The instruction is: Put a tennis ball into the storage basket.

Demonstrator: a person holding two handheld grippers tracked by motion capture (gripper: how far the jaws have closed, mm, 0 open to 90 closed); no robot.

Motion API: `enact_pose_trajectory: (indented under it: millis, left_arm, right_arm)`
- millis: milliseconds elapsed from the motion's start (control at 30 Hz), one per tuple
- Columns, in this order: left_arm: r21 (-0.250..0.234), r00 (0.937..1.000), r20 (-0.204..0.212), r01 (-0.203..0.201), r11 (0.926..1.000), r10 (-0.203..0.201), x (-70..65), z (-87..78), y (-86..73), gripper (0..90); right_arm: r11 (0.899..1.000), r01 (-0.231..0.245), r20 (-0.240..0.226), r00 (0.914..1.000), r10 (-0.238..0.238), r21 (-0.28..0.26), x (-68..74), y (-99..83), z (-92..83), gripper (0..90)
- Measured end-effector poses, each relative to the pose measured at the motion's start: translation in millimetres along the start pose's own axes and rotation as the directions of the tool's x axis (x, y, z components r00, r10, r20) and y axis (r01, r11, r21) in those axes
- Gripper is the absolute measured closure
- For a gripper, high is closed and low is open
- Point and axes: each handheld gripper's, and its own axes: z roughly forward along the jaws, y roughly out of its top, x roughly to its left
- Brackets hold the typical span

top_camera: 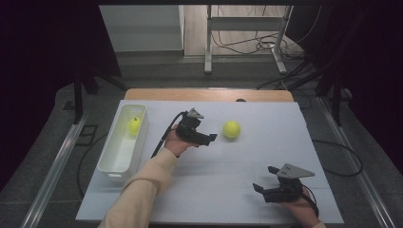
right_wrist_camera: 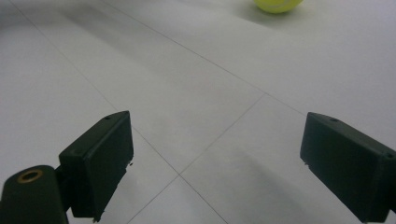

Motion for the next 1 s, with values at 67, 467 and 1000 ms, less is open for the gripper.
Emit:
enact_pose_trajectory:
  millis: [67, 467, 1000]
  left_arm:
    - [0.003, 1.0000, 0.003, -0.001, 1.0000, 0.000, -1.0, 3.1, 1.0, 9.3]
    - [0.027, 1.0000, 0.009, -0.002, 0.9996, 0.002, -5.6, 20.7, 4.9, 9.3]
    - [0.044, 1.0000, 0.009, 0.002, 0.9990, -0.003, -5.4, 32.7, 9.1, 9.3]
  right_arm:
    - [1.000, 0.001, -0.002, 1.0000, -0.001, -0.001, 0.1, -0.1, -0.2, 10.0]
    - [1.000, 0.006, -0.002, 1.0000, -0.006, 0.004, 0.6, -0.5, -0.7, 10.0]
    - [1.000, 0.011, -0.003, 0.9999, -0.011, 0.009, 0.7, -0.7, -1.1, 10.0]
